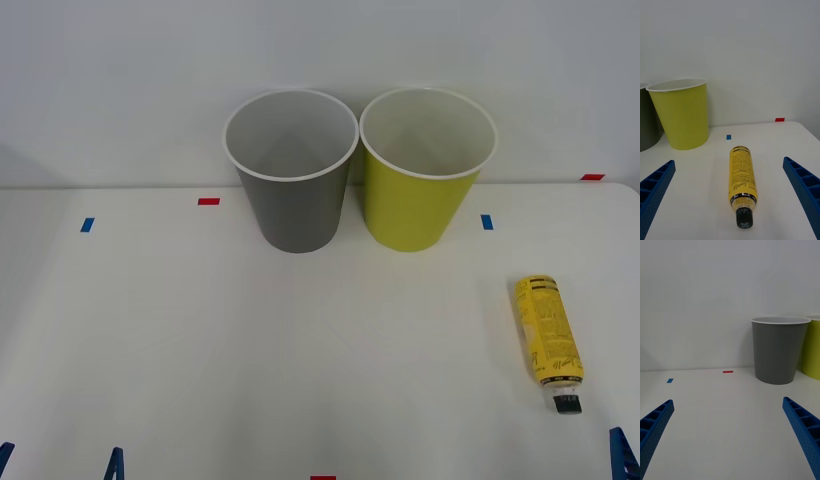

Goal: Put cans in the gray bin and PET bottles in the light green bin.

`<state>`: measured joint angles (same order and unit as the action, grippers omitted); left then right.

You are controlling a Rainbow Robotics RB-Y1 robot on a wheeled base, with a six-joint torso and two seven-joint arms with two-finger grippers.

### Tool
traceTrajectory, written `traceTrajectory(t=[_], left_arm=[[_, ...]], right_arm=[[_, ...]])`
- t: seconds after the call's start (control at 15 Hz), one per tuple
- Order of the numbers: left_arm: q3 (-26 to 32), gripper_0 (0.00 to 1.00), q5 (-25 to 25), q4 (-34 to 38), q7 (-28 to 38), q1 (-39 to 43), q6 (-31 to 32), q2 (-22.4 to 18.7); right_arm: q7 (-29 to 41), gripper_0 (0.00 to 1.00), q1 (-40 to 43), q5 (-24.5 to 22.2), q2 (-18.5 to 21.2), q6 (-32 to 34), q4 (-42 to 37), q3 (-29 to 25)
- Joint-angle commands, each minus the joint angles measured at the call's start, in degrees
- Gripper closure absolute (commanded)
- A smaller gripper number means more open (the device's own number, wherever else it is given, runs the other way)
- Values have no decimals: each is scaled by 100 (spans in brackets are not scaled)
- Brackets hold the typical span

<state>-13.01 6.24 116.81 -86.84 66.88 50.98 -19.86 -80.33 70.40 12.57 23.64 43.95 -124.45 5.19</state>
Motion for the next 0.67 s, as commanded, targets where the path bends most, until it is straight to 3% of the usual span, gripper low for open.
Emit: traceTrajectory(t=[0.07,0.67], left_arm=[[0,0,0,0,0,0,0,0],[0,0,0,0,0,0,0,0]], right_arm=[[0,0,0,0,0,0,0,0],[0,0,0,0,0,0,0,0]])
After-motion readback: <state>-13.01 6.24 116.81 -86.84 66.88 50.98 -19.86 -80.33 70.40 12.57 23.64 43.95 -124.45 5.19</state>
